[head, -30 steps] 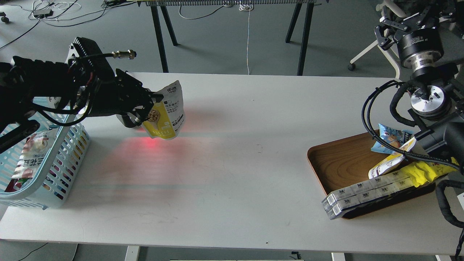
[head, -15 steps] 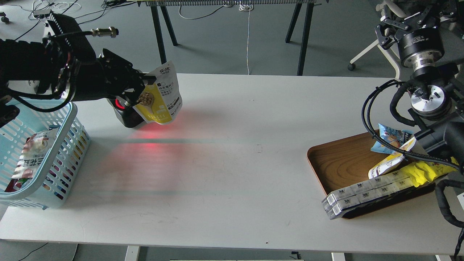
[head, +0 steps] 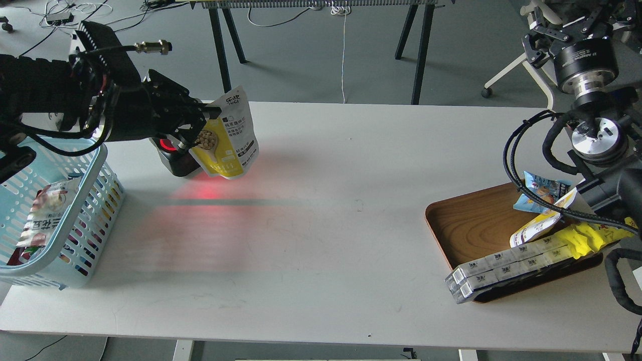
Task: Scan snack and place in basket
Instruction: 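Hold the packet in front of the barcode scanner with the left gripper, then move the packet over the blue basket and release it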
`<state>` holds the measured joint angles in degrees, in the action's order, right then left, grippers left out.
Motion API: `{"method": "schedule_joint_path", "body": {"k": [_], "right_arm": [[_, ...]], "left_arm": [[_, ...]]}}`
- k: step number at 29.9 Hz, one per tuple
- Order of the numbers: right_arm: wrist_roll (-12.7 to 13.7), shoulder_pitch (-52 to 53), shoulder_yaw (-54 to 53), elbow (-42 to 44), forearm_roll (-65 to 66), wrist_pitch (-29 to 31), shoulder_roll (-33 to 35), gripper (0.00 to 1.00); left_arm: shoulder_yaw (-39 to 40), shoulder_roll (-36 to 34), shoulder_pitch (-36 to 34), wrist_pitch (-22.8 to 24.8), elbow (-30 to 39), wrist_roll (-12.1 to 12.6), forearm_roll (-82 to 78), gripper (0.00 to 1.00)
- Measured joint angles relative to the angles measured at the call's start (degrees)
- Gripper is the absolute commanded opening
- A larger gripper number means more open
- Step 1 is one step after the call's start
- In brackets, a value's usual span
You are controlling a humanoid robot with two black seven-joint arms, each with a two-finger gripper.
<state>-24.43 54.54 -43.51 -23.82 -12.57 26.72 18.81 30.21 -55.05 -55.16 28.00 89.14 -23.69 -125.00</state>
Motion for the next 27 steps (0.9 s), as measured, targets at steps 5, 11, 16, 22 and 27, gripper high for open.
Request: {"method": "schedule_joint_path", "body": {"k": [5, 11, 16, 22, 27], "right_arm": [[0.0, 0.0, 0.0, 0.0, 0.0, 0.0, 0.0, 0.98], [0.0, 0.0, 0.0, 0.0, 0.0, 0.0, 0.0, 0.98], [-0.1, 0.0, -0.1, 0.0, 0.0, 0.0, -0.1, 0.98], [-0.1, -0.1, -0.6, 0.0, 0.0, 0.0, -0.2, 0.98], [-0.1, -0.1, -0.8, 0.0, 0.0, 0.0, -0.1, 0.98]], "left_arm": [[-0.8, -0.1, 0.1, 0.0, 0.1, -0.3, 0.0, 0.00], [-0.5, -4.4, 0.2, 0.0, 1.5, -1.6, 0.0, 0.00], [-0.2, -12.2, 0.2, 0.0, 3.3, -3.8, 0.0, 0.00], [-0.5, -24.9, 0.1, -1.6, 3.9, -4.3, 1.4, 0.00], [-1.8, -32.3, 0.2, -5.1, 0.6, -4.3, 4.4, 0.00]]}}
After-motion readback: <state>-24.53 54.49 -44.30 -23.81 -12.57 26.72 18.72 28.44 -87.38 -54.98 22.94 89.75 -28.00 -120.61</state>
